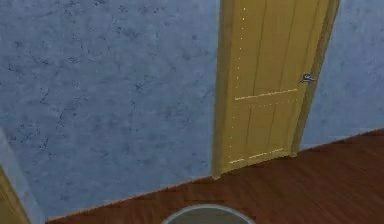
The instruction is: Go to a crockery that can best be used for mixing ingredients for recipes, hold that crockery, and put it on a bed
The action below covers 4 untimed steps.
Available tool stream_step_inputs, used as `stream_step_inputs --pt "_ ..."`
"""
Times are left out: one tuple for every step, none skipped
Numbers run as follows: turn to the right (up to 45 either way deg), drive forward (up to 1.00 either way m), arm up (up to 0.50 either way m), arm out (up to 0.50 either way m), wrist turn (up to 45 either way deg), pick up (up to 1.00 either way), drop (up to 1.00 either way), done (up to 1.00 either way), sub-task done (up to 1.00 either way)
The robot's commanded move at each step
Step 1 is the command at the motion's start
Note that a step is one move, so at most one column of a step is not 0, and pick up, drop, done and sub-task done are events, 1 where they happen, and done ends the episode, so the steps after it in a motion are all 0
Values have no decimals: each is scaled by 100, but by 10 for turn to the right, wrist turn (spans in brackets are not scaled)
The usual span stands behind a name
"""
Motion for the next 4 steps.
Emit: stream_step_inputs --pt "0 45 0 0 0 0 0 0 0" --pt "-450 0 0 0 0 0 0 0 0" --pt "-360 0 0 0 0 0 0 0 0" --pt "0 65 0 0 0 0 0 0 0"
